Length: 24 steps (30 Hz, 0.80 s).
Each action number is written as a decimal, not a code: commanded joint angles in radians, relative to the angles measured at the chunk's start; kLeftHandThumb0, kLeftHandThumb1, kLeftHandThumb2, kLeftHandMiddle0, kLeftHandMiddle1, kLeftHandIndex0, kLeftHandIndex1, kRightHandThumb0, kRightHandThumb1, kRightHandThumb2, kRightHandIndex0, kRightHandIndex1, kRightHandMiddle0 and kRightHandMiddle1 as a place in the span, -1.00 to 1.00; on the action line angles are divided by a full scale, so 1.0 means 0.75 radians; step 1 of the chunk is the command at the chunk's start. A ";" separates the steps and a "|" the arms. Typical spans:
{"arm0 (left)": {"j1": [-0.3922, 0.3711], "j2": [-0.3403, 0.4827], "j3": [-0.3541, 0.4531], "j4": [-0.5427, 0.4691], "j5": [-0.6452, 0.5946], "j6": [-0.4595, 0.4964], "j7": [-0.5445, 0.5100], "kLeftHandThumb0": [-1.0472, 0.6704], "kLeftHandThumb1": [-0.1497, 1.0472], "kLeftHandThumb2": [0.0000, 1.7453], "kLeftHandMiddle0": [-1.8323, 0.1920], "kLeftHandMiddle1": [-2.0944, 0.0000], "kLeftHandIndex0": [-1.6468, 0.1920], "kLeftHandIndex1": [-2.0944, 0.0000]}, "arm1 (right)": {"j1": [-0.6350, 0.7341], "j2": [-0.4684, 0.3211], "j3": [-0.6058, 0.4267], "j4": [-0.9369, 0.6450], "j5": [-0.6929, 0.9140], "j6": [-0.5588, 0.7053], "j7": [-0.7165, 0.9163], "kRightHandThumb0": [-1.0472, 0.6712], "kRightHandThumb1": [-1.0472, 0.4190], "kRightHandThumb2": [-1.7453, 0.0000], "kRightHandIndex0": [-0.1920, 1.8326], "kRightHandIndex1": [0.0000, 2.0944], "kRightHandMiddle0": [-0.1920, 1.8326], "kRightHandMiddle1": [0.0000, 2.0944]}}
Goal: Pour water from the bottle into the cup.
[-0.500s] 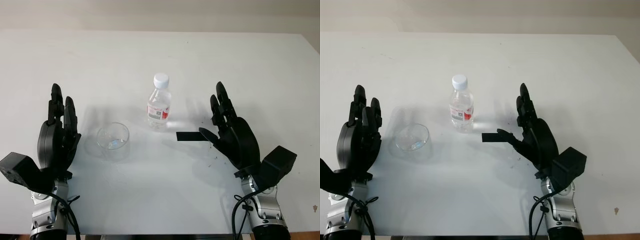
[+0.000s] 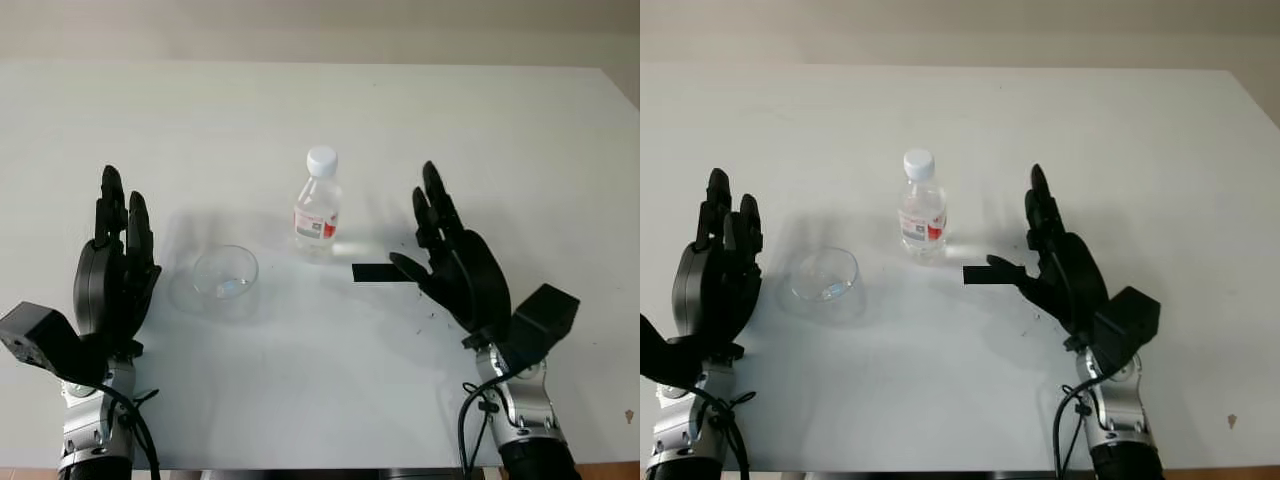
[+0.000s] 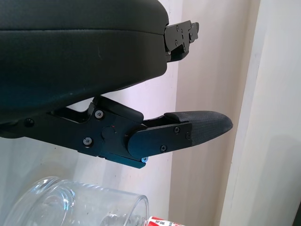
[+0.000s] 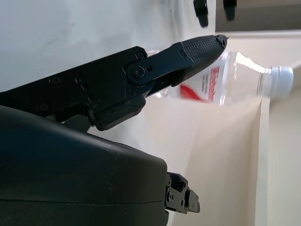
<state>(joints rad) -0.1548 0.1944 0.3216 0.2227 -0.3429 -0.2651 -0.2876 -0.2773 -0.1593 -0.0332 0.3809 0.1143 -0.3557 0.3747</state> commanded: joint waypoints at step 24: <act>-0.029 -0.001 0.010 0.050 -0.002 -0.037 -0.010 -0.66 1.00 -0.37 1.00 1.00 1.00 1.00 | -0.586 0.199 0.082 0.639 -0.051 -0.025 0.071 -0.87 -0.82 0.94 -1.00 -1.00 -1.00 -1.00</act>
<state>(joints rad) -0.1719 0.1950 0.3271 0.2387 -0.3431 -0.2790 -0.2921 -0.6945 -0.0168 0.0312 0.8434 0.0761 -0.3659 0.4220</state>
